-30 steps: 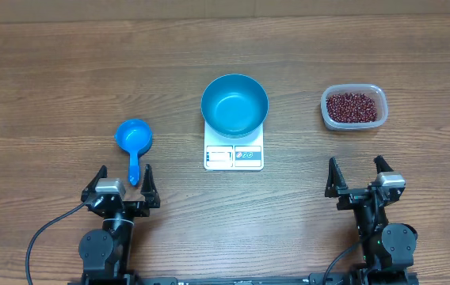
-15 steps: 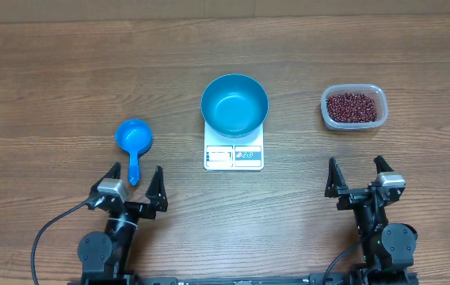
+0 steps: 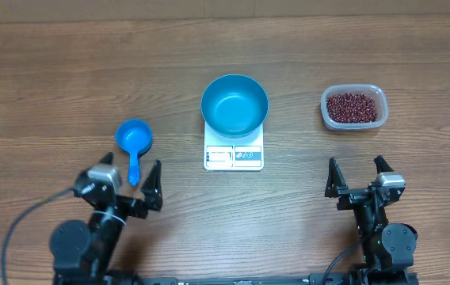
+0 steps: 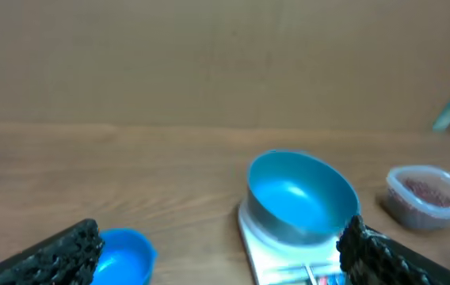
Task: Scoop item into bowl and weigh 150g on scale
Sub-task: 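Move the left gripper down over the blue scoop handle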
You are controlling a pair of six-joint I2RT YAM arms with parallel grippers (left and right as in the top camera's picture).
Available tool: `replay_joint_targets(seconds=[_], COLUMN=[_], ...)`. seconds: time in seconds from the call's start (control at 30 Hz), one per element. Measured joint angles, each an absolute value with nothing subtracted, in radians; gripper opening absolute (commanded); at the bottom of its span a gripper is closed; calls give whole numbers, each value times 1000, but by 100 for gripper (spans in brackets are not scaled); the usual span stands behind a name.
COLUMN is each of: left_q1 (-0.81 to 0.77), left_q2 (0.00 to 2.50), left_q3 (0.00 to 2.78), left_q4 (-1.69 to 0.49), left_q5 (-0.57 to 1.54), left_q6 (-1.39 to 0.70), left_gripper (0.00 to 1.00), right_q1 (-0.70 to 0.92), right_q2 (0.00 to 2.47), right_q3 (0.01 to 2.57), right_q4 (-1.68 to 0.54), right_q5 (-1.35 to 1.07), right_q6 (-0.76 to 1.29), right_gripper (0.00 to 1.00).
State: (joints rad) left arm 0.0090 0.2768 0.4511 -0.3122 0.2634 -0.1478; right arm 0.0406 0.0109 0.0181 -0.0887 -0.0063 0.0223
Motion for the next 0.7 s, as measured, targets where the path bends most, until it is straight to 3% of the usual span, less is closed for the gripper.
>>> replay_joint_targets(seconds=[0.33, 0.53, 0.7], left_q1=[9, 9, 9], left_q2=[729, 887, 952], left_q3=[1045, 1321, 1374], left_q4=[-899, -1001, -1067], left_q5=[41, -50, -36], left_q6=[-126, -99, -93], left_gripper=[100, 99, 99], right_q1=[41, 41, 41], right_q2=[11, 11, 11], right_q3=[18, 18, 18], right_q4=[-90, -89, -89], right_q5=[-1, 0, 0], right_q6=[23, 23, 23], right_gripper=[100, 100, 100])
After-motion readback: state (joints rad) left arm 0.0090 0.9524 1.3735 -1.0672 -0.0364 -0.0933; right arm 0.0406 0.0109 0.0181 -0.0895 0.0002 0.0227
